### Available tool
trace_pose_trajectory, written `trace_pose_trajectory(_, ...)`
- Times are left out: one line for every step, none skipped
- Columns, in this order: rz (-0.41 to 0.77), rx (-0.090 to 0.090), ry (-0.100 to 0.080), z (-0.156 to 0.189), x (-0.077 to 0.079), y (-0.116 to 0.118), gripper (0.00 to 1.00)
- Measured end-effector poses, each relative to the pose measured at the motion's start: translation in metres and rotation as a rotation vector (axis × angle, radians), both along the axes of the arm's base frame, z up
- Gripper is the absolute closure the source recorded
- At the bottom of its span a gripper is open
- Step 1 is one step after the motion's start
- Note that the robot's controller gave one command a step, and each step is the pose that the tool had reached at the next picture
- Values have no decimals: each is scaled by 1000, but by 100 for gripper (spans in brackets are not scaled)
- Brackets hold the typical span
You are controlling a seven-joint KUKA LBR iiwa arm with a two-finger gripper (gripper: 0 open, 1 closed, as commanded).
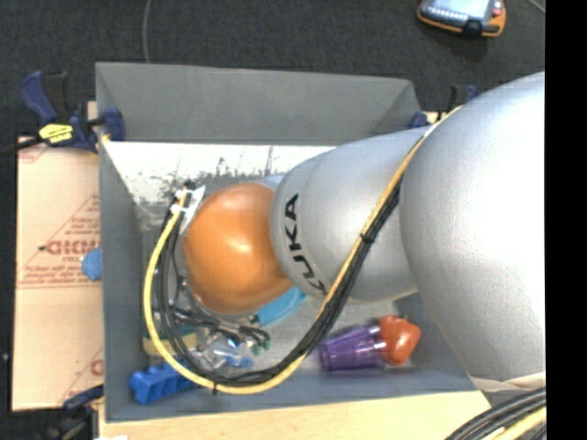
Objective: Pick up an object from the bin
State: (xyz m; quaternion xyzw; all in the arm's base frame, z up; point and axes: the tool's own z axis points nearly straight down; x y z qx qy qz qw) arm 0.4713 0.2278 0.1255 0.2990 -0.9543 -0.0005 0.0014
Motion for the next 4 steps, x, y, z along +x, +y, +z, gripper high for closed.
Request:
trace_pose_trajectory(-143, 10, -25, -50, 8, 8, 0)
trace_pose_trajectory(-88, 5, -16, -51, 6, 9, 100)
trace_pose_trajectory(-74, 5, -17, -51, 6, 9, 100)
trace_pose_trajectory(-75, 2, -14, -40, 5, 8, 100)
